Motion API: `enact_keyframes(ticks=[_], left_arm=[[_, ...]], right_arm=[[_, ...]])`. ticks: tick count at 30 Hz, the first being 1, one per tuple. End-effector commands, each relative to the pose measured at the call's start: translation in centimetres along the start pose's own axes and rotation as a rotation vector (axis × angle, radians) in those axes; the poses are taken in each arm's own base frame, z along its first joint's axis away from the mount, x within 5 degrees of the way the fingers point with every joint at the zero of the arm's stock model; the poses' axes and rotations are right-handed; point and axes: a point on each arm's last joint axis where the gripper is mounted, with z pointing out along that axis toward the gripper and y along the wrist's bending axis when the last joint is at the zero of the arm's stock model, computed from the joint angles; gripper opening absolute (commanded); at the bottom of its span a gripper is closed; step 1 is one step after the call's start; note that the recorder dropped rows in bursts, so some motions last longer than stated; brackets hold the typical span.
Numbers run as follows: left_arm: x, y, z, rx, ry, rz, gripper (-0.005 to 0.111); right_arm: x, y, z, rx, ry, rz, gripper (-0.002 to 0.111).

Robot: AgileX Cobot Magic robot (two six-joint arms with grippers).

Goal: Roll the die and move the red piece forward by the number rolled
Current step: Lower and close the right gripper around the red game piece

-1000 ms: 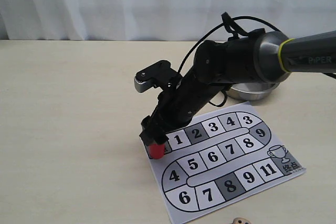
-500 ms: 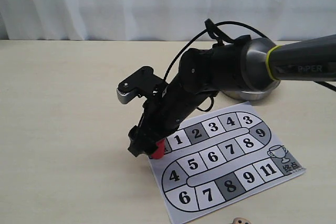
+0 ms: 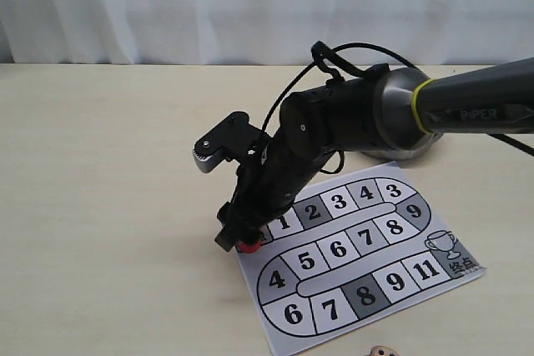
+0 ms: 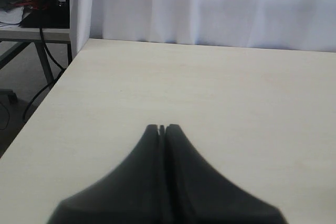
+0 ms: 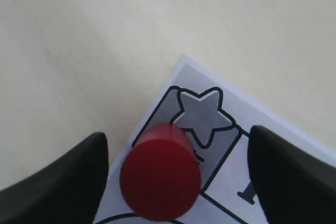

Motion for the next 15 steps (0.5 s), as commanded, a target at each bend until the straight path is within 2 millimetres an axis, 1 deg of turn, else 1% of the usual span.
enact_keyframes(ticks=[1,9,15], left_arm=[[-0.3,0.0,-0.1,0.007,-0.019,0.002,0.000],[-0.3,0.0,-0.1,0.007,-0.019,0.002,0.000],[-0.3,0.0,-0.1,0.007,-0.019,0.002,0.000]], right_arm=[[0.2,0.0,0.0,-0.003,0.024,0.011,0.069],[0.0,-0.1,0.2,0.007,0.001,0.012,0.069],[0.5,-0.1,1.5,-0.001,0.033,0.010,0.068]])
